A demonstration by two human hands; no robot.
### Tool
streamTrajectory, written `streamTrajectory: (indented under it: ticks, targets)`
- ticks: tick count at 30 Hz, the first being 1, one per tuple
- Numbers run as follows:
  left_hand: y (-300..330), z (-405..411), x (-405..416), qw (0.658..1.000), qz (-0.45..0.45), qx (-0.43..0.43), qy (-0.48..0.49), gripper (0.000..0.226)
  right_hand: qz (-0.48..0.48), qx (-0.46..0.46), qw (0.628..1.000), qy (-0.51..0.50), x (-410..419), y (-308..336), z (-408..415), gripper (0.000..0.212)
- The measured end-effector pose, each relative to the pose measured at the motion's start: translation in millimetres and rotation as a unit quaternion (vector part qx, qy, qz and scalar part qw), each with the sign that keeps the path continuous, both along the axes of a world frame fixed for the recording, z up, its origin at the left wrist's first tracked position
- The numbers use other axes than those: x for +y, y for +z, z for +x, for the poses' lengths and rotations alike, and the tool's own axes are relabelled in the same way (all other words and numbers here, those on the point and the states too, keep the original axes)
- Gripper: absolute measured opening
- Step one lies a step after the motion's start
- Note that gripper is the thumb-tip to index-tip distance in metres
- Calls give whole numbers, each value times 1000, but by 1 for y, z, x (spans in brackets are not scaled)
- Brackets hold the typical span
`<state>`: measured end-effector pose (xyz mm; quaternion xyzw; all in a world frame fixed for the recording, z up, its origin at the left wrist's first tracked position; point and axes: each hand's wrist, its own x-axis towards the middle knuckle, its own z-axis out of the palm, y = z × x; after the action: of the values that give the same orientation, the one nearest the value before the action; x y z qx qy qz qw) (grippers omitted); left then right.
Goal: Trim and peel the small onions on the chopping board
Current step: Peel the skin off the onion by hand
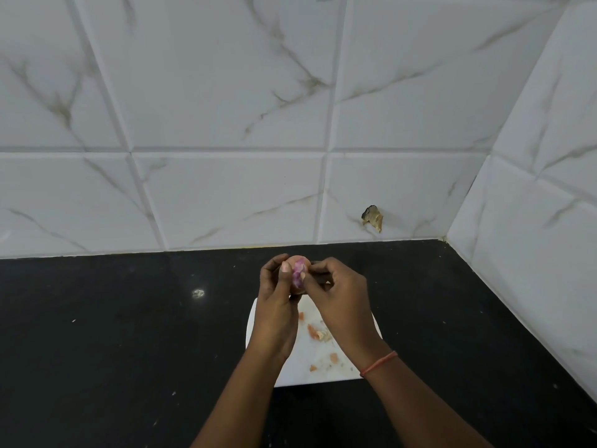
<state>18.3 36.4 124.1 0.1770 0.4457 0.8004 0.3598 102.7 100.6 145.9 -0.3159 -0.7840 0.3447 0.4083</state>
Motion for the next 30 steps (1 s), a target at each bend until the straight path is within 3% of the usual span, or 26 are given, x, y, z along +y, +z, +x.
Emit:
streamTrajectory:
  ticks: [4, 11, 16, 27, 30]
  targets:
    - [-2, 1, 1, 1000, 7, 8, 3, 40, 45, -22, 999, -9, 1, -3, -2, 18]
    - [-2, -2, 0, 1000, 2, 17, 5, 48, 53, -55, 997, 10, 8, 0, -1, 16]
    - [-5, -3, -1, 1000, -9, 6, 0, 46, 63, -136, 988, 43, 16, 7, -3, 12]
    - [-5, -3, 1, 998, -12, -50, -21, 28, -133, -87, 985, 64, 28, 8, 2, 4]
    - [-3, -3, 1, 998, -15, -53, -13, 29, -189, -8, 980, 62, 26, 10, 3, 6]
